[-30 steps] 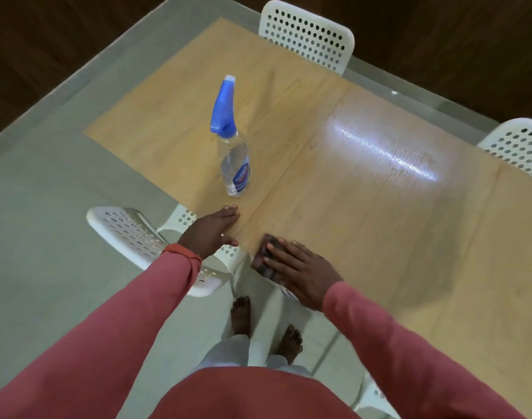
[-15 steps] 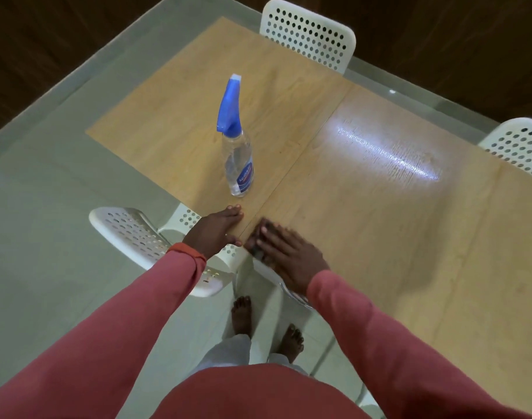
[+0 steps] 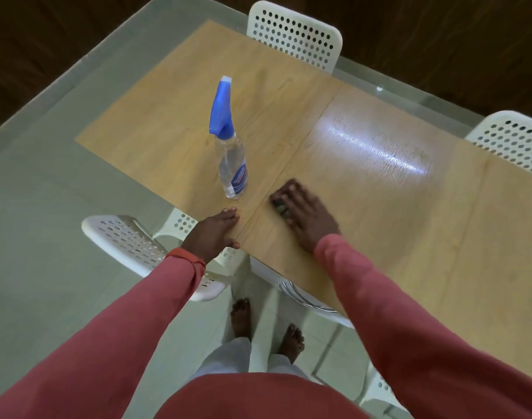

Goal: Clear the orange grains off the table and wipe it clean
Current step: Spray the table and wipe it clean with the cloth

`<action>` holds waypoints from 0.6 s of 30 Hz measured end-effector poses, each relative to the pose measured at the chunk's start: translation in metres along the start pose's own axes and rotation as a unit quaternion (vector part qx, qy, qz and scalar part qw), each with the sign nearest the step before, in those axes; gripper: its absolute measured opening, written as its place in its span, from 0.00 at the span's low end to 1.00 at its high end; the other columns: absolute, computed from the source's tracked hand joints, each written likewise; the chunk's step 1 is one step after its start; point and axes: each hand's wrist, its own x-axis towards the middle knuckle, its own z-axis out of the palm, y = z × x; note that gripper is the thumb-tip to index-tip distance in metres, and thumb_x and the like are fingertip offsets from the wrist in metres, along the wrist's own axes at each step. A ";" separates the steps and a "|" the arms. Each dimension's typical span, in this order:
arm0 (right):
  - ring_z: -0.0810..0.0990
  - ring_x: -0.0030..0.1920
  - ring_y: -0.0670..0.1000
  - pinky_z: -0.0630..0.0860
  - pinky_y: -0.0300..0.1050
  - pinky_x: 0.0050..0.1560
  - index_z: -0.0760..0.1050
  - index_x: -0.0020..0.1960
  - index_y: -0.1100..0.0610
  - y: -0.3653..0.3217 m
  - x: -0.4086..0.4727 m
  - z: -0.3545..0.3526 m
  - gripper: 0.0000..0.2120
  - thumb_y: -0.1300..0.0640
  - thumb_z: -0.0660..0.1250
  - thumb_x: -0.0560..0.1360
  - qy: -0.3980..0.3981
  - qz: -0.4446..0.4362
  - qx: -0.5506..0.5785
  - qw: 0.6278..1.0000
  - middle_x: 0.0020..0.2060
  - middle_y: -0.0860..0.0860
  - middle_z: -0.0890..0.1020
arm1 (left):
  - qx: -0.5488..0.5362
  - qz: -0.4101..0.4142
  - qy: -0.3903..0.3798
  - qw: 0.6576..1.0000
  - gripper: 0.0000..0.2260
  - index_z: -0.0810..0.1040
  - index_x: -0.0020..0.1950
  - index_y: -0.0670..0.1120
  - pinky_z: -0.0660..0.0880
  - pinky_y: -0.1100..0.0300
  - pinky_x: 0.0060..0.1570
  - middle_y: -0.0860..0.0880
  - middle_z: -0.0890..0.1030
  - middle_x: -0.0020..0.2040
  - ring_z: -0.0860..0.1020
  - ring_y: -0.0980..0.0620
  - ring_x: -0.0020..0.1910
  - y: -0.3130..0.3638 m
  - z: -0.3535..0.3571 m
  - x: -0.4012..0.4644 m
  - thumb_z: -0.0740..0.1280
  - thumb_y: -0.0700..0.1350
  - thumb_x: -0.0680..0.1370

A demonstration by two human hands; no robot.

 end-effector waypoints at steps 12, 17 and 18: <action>0.54 0.80 0.58 0.59 0.61 0.76 0.56 0.80 0.53 0.079 -0.072 -0.002 0.29 0.44 0.48 0.82 0.004 0.067 0.038 0.997 0.80 0.55 0.56 | -0.002 0.000 0.003 1.000 0.34 0.70 0.73 0.46 0.61 0.59 0.72 0.54 0.63 0.76 0.60 0.56 0.75 -0.004 0.003 0.001 0.77 0.48 0.69; 0.45 0.81 0.56 0.46 0.53 0.80 0.52 0.82 0.49 0.029 0.021 -0.015 0.36 0.37 0.36 0.76 -0.012 0.112 0.040 0.993 0.81 0.52 0.49 | -0.008 -0.001 0.002 1.000 0.34 0.70 0.72 0.46 0.61 0.59 0.72 0.53 0.64 0.76 0.61 0.56 0.75 -0.001 0.001 0.001 0.77 0.47 0.69; 0.48 0.81 0.57 0.51 0.57 0.79 0.54 0.81 0.50 0.009 0.025 -0.010 0.35 0.39 0.39 0.78 -0.012 0.074 0.037 0.997 0.81 0.52 0.52 | -0.009 -0.001 0.001 1.000 0.33 0.71 0.72 0.45 0.61 0.60 0.72 0.53 0.64 0.76 0.61 0.55 0.75 0.000 0.000 0.001 0.77 0.47 0.69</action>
